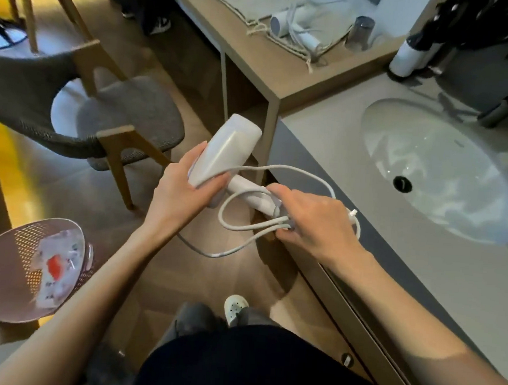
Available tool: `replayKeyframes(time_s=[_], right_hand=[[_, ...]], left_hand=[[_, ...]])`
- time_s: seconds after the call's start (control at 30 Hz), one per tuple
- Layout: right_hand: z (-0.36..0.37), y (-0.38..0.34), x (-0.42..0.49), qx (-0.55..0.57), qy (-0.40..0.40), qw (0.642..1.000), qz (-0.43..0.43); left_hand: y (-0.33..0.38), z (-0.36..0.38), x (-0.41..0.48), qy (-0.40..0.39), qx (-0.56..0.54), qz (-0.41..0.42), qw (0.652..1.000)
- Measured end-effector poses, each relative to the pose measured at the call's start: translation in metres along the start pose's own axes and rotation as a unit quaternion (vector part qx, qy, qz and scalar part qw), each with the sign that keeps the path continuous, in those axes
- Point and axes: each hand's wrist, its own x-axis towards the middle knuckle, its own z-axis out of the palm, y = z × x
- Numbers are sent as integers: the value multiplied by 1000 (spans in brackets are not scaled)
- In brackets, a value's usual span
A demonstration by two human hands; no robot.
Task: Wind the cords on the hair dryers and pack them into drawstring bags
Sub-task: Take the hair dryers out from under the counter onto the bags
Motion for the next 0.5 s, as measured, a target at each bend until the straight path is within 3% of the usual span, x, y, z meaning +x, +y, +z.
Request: replayKeyframes(time_s=[0.23, 0.5], right_hand=[[18, 21, 109, -14, 20, 999, 24], [34, 41, 248, -76, 48, 989, 114]], left_hand=[[-30, -25, 124, -7, -4, 45, 999], [-41, -64, 298, -80, -27, 126, 988]])
